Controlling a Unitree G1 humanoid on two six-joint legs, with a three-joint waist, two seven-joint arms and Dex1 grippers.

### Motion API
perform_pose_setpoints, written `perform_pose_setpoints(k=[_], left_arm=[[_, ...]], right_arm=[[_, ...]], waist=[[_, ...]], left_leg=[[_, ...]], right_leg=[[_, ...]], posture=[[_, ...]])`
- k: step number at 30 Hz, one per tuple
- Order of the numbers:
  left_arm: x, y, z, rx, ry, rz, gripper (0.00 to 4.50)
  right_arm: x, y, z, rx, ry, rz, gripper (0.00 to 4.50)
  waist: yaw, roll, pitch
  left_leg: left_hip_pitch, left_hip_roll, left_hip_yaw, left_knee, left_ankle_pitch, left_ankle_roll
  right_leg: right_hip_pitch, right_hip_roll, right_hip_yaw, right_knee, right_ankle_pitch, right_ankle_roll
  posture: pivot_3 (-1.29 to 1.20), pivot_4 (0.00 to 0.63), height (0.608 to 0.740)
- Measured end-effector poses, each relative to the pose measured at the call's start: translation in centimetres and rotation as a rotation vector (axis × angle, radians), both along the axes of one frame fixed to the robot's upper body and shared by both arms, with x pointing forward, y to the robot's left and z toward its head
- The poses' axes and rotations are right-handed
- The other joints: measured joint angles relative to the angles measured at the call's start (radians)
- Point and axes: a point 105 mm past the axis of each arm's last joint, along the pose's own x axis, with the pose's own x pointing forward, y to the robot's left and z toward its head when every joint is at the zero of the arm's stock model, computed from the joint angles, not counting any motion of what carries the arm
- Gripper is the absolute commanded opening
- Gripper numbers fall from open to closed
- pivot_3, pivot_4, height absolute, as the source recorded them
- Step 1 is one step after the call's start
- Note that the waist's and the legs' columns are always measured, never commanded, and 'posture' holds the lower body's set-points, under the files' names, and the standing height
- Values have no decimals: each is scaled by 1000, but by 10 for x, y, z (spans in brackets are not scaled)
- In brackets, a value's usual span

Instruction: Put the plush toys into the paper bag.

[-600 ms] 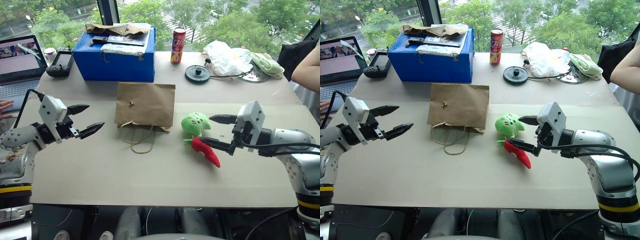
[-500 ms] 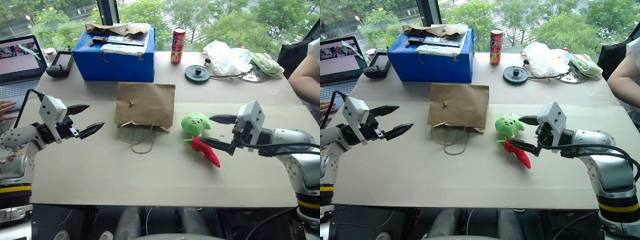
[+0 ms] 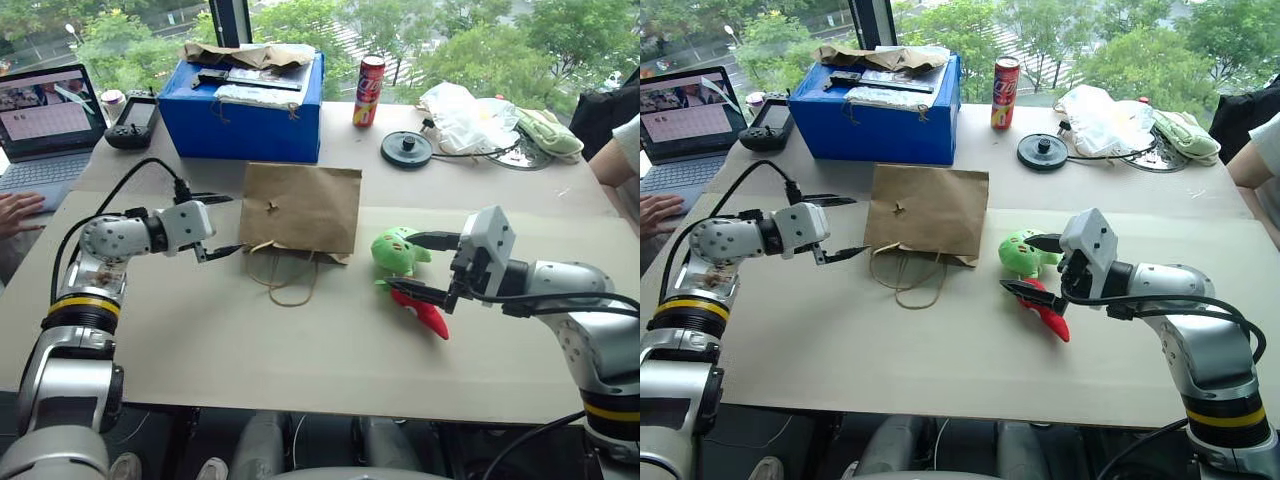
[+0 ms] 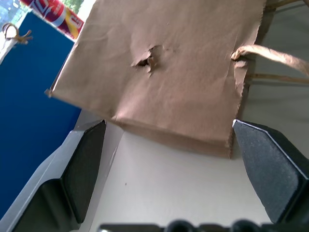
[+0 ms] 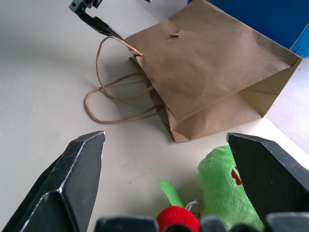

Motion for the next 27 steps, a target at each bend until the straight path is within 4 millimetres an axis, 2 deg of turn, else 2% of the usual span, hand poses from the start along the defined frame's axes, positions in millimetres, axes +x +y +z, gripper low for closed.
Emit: perform_pose_setpoints(k=[4, 9, 11, 12, 18, 19, 22, 23, 27], left_arm=[[-3, -21, -20, 26, 11, -86, 4500], [-5, -31, -23, -12, 19, -125, 4500], [-6, -31, -23, -16, 26, -132, 3985], [-6, -31, -23, -12, 30, -139, 3885], [-8, -30, -23, -19, 52, -161, 1749], [-9, -31, -23, -16, 55, -165, 1263], [-9, -33, -22, -16, 54, -174, 296], [-8, -34, -21, -17, 52, -176, 94], [-7, -35, -19, -18, 49, -180, 94]], right_arm=[[-2, -1, -4, 4, 14, -24, 4465], [-2, 1, -1, 18, 2, -30, 4465], [-3, 2, 0, 22, 0, -32, 4500], [-2, 1, -1, 23, 0, -38, 4500], [-1, 0, -1, 27, -2, -60, 4500], [-1, 0, -1, 28, -3, -63, 4500], [-1, 0, -1, 28, -3, -63, 4500], [-1, 0, -1, 28, -3, -63, 4500], [-1, 0, -1, 28, -3, -63, 4500]], waist=[[-8, 0, 0], [-6, 0, 0], [-6, 0, 0], [-5, 0, 0], [-5, 0, 0], [-5, 0, 0], [-4, 0, 0], [-4, 0, 0], [-5, 0, 0]], left_leg=[[0, 1, -1, 0, 0, 0], [0, 1, -2, 1, 0, 0], [0, 1, -3, 1, 0, 0], [0, 1, -3, 1, 0, 0], [0, 1, -4, 1, 0, 1], [0, 1, -4, 1, 0, 1], [0, 1, -4, 1, 0, 0], [0, 1, -4, 1, 0, 1], [0, 1, -4, 1, 0, 1]], right_leg=[[0, 1, 0, -1, 0, 0], [0, 1, 0, 0, 0, 0], [1, 1, 0, 0, 0, 0], [1, 1, 0, 0, 0, 0], [1, 1, 0, 0, 0, 0], [1, 1, 0, 0, 0, 0], [1, 1, 0, 0, 0, 0], [1, 1, 0, 0, 0, 0], [1, 2, 0, 0, 0, 0]], posture=[[0, 150, 739], [0, 150, 739], [0, 150, 739], [0, 150, 739], [0, 150, 739], [0, 150, 739], [0, 150, 739], [0, 150, 739], [0, 150, 739]])
